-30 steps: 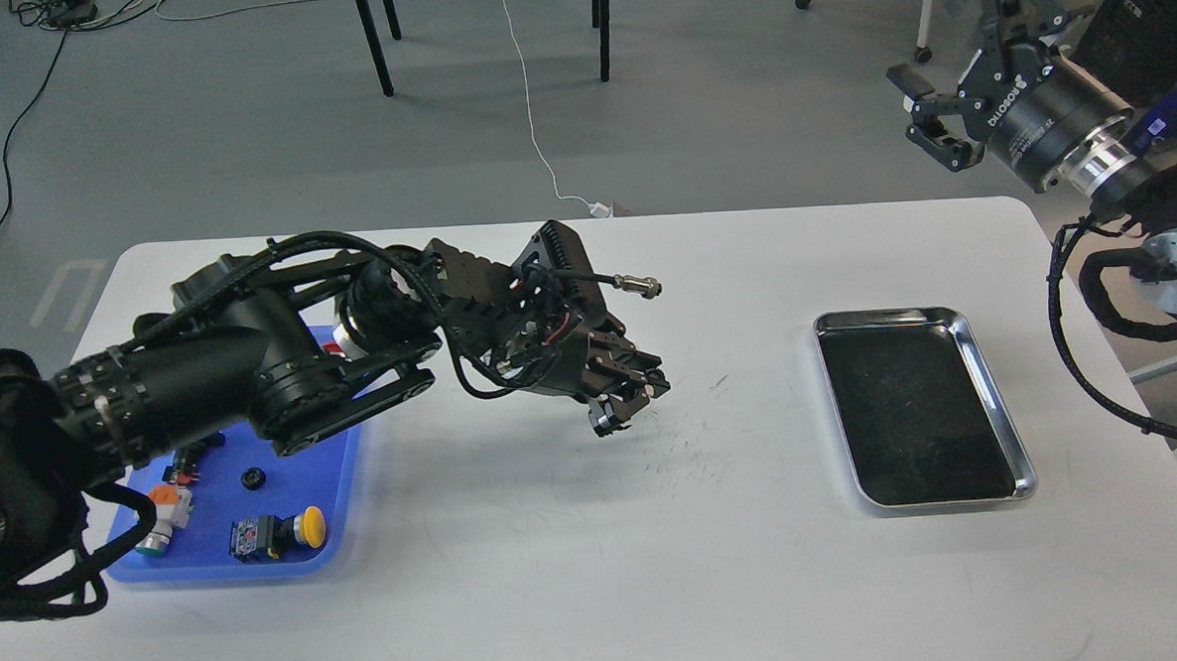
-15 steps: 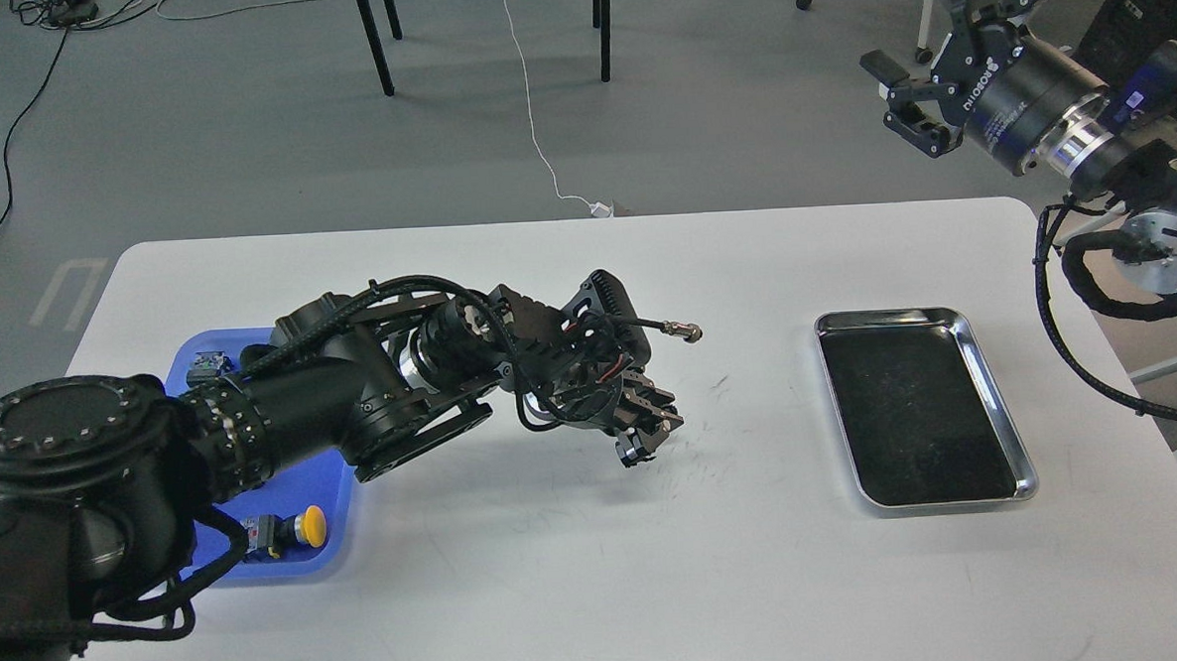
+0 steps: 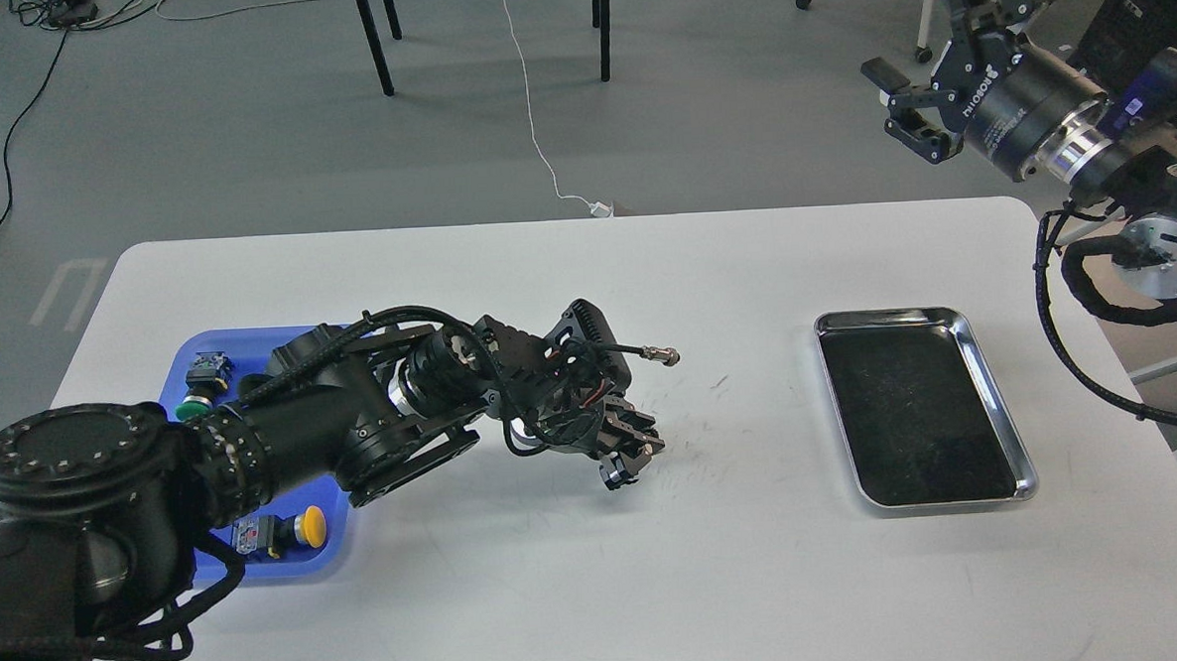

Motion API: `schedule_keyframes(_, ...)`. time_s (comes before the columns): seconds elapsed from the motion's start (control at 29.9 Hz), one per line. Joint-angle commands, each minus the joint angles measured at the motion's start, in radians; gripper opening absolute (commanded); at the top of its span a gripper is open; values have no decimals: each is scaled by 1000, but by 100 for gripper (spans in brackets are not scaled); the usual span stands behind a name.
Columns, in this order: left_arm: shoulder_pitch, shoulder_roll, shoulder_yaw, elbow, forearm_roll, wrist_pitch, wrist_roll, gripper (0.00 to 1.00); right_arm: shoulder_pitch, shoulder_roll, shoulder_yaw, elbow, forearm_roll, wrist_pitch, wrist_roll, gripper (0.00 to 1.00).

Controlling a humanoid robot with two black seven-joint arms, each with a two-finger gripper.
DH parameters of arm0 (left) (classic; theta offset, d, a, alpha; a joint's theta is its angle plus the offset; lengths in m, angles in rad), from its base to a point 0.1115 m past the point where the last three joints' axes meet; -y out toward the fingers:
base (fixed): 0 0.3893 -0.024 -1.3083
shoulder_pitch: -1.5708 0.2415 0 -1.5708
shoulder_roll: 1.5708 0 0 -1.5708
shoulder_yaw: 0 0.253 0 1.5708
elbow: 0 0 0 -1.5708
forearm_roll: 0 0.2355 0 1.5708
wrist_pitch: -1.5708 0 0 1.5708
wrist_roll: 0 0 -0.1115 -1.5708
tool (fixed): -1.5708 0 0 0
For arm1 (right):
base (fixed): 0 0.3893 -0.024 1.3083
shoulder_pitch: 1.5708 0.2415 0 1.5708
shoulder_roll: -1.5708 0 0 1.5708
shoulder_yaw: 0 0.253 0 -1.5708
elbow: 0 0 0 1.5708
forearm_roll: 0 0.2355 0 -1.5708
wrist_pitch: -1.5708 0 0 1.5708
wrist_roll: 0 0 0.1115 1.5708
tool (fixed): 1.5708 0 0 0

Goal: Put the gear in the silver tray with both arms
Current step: 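Lift the black gear and carry it toward the table center, then release the gear on the table center and raise the left gripper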

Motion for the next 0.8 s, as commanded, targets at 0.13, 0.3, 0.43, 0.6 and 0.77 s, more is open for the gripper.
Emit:
schedule_keyframes(0.13, -59, 72, -29, -81, 0, 53, 0, 89, -20, -11, 0, 2, -2, 2, 0, 99)
schedule_keyframes(0.3, -53, 265, -155, -208, -349, 52, 0, 93, -97, -34, 5, 11, -6, 7, 0, 99)
schedule_keyframes(0.43, 33, 435, -209, -329, -731, 58, 0, 93, -172, -35, 14, 23, -23, 11, 0, 99)
schedule_keyframes(0.6, 281, 537, -418, -472, -1190, 55, 0, 98, -181, -38, 2, 29, -217, 17, 0, 99)
schedule_keyframes(0.77, 574, 506, -728, -534, -1327, 47, 0, 98, -118, -57, -73, 28, -558, 62, 0, 99)
